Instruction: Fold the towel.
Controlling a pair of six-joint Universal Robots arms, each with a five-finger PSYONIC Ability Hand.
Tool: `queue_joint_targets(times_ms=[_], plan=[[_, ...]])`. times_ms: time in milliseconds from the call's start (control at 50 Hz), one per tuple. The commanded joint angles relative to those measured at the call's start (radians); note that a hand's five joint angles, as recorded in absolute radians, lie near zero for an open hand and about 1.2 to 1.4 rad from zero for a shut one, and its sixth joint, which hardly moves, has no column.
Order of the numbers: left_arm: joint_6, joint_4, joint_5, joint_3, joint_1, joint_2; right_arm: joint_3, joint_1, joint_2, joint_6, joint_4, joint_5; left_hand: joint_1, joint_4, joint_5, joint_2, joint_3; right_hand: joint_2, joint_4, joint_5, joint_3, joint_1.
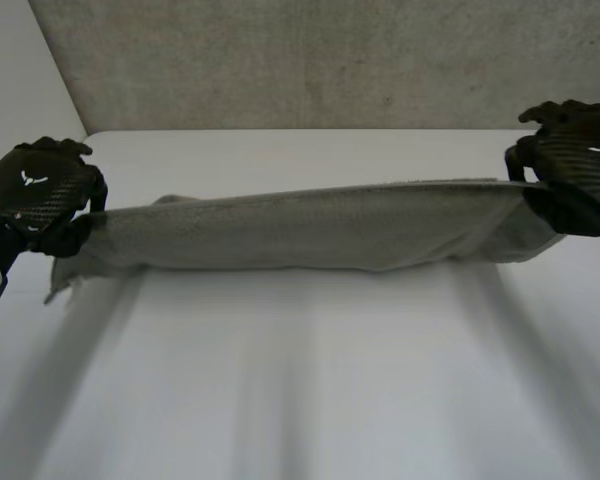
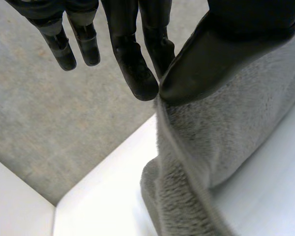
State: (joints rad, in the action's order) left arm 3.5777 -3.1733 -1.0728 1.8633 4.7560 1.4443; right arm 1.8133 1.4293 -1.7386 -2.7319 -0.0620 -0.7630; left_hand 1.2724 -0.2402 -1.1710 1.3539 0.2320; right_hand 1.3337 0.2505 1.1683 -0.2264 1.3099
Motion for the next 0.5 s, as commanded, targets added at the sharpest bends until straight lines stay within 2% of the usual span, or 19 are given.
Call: queue_joint_targets(times_ms=[20,60,80,120,180,200,220,280,340,420,500], plan=[[0.009,0.033,0.108,-0.029,0.065,0.05,-0.017,-0.112,0.034,0.014,0.047,0.126,0.124,0.066,-0.051,0.042,-0.057,0.063,-0.076,0.053,0.052,0.086],[0.01,0.027,0.111,-0.053,0.058,0.099,-0.084,-0.08,0.178,0.029,0.033,0.096,0.124,0.066,-0.051,0.042,-0.057,0.063,-0.076,0.053,0.052,0.086],[0.01,0.024,0.106,-0.09,0.047,0.157,-0.084,-0.079,0.179,0.029,0.033,0.096,0.124,0.066,-0.051,0.042,-0.057,0.063,-0.076,0.053,0.052,0.086],[0.01,0.022,0.1,-0.139,0.029,0.213,-0.176,-0.008,0.311,0.079,0.065,0.004,0.124,0.066,-0.051,0.042,-0.057,0.063,-0.076,0.053,0.052,0.086],[0.009,0.024,0.085,-0.238,-0.026,0.324,-0.216,0.026,0.367,0.113,0.097,-0.045,0.124,0.066,-0.051,0.042,-0.057,0.063,-0.076,0.053,0.052,0.086],[0.009,0.022,0.071,-0.286,-0.06,0.378,-0.253,0.055,0.416,0.151,0.125,-0.085,0.124,0.066,-0.051,0.042,-0.057,0.063,-0.076,0.053,0.052,0.086],[0.009,0.022,0.071,-0.286,-0.06,0.378,-0.29,0.083,0.463,0.199,0.146,-0.12,0.124,0.066,-0.051,0.042,-0.057,0.063,-0.076,0.053,0.052,0.086],[0.015,0.022,0.031,-0.376,-0.111,0.473,-0.353,0.127,0.542,0.277,0.177,-0.166,0.124,0.066,-0.051,0.042,-0.057,0.063,-0.076,0.053,0.052,0.086],[0.042,0.018,-0.005,-0.435,-0.131,0.545,-0.377,0.142,0.574,0.291,0.182,-0.182,0.124,0.066,-0.051,0.042,-0.057,0.063,-0.076,0.053,0.052,0.086],[0.084,-0.008,-0.039,-0.477,-0.143,0.6,-0.448,0.163,0.655,0.238,0.173,-0.209,0.124,0.066,-0.051,0.042,-0.057,0.063,-0.076,0.053,0.052,0.086],[0.118,-0.092,-0.09,-0.515,-0.163,0.659,-0.488,0.186,0.706,0.215,0.145,-0.234,0.124,0.066,-0.051,0.042,-0.057,0.063,-0.076,0.053,0.052,0.086]])
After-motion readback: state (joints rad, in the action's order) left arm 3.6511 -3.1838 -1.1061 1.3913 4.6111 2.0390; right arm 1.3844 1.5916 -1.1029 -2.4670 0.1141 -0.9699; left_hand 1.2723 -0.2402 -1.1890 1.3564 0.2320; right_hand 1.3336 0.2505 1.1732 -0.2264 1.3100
